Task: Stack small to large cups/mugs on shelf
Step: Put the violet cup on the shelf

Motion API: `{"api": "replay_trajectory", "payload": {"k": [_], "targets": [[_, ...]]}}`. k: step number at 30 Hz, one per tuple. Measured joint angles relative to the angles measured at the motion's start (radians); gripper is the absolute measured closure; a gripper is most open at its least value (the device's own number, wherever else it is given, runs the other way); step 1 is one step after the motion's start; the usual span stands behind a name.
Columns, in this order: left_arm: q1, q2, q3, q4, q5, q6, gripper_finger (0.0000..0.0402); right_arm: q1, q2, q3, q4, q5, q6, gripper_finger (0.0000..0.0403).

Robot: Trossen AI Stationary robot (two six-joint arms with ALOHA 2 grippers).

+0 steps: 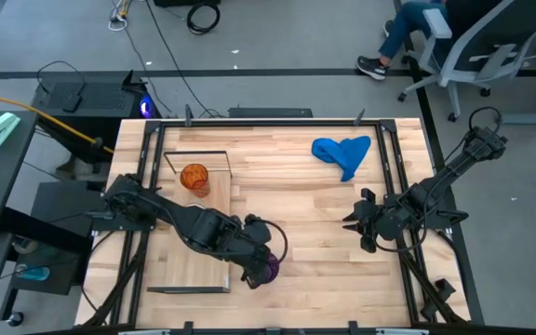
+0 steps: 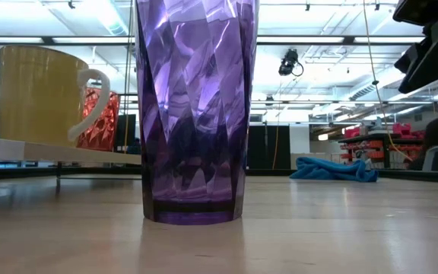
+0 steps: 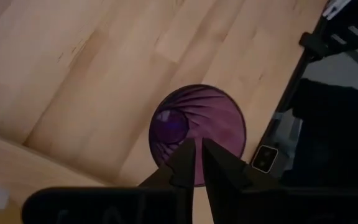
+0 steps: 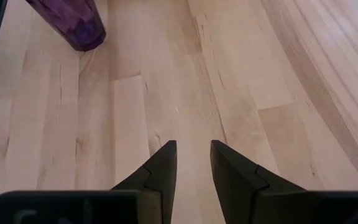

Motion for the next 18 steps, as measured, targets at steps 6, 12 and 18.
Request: {"api": "replay_trajectory", "payload": {"k": [6,12,18], "targets": [[0.002,0.018,0.0,-0.001,-0.006,0.022,0.0366,0.0,0.0,0.0,0.0,0.0,0.007,0.0298],[0.012,0.034,0.0,-0.016,0.006,0.035,0.0364,0.0,0.0,0.0,0.0,0.0,0.007,0.0298],[0.039,0.057,0.0,-0.04,0.018,0.026,0.0354,0.0,0.0,0.0,0.0,0.0,0.007,0.0298]]}}
